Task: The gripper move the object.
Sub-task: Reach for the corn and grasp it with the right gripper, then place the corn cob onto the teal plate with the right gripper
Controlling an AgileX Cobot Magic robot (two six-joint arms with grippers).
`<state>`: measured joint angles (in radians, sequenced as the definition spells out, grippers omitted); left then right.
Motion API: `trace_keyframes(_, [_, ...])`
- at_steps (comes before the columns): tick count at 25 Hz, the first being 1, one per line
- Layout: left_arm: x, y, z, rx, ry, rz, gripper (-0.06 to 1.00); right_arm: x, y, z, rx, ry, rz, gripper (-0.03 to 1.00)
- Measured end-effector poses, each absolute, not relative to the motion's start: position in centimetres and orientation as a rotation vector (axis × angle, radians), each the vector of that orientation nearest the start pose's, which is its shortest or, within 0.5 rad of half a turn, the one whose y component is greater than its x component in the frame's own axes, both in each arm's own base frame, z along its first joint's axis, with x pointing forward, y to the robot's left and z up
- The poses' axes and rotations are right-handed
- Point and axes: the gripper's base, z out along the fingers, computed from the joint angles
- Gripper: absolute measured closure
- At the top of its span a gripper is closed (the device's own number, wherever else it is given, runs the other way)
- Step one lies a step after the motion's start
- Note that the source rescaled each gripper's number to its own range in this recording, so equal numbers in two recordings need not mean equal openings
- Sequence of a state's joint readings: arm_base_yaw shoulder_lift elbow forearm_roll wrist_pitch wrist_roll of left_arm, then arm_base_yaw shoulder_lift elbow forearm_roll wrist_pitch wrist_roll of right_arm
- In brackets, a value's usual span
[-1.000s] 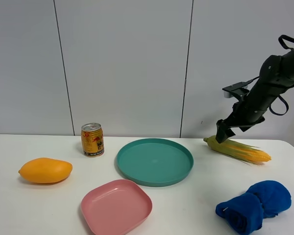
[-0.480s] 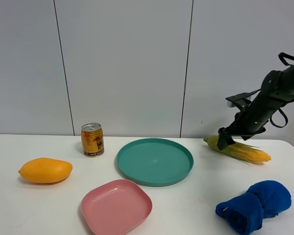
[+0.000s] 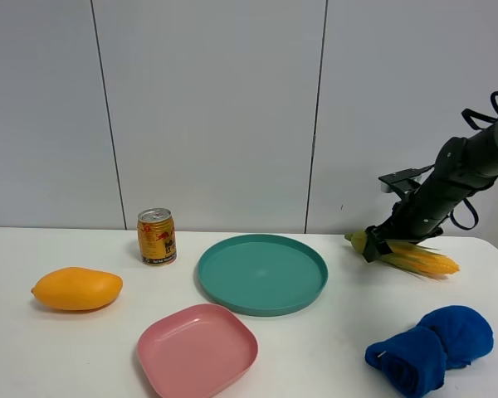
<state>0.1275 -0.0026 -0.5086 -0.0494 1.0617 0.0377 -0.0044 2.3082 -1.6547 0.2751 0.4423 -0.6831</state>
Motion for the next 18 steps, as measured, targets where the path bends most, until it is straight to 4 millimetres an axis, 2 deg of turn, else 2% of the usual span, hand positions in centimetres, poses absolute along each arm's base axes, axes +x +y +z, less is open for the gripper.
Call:
trace_keyframes(5, [-0.59, -0.47, 27.96, -0.089, 2.031, 0.045, -0.06, 49.22, 1.19, 10.42, -0.580, 2.492, -0.010, 0.12])
trace_keyframes(8, [-0.59, -0.47, 27.96, -0.089, 2.031, 0.045, -0.06, 49.27, 1.23, 10.44, -0.571, 2.490, -0.004, 0.20])
trace_keyframes(10, [-0.59, -0.47, 27.96, -0.089, 2.031, 0.045, -0.06, 49.28, 1.29, 10.41, -0.567, 2.490, 0.000, 0.35])
trace_keyframes(15, [-0.59, -0.47, 27.96, -0.089, 2.031, 0.045, -0.06, 49.07, 1.36, 10.43, -0.577, 2.511, 0.016, 0.95])
trace_keyframes(18, [-0.59, -0.47, 27.96, -0.089, 2.031, 0.045, -0.06, 48.99, 1.38, 10.77, -0.577, 2.513, 0.021, 0.97])
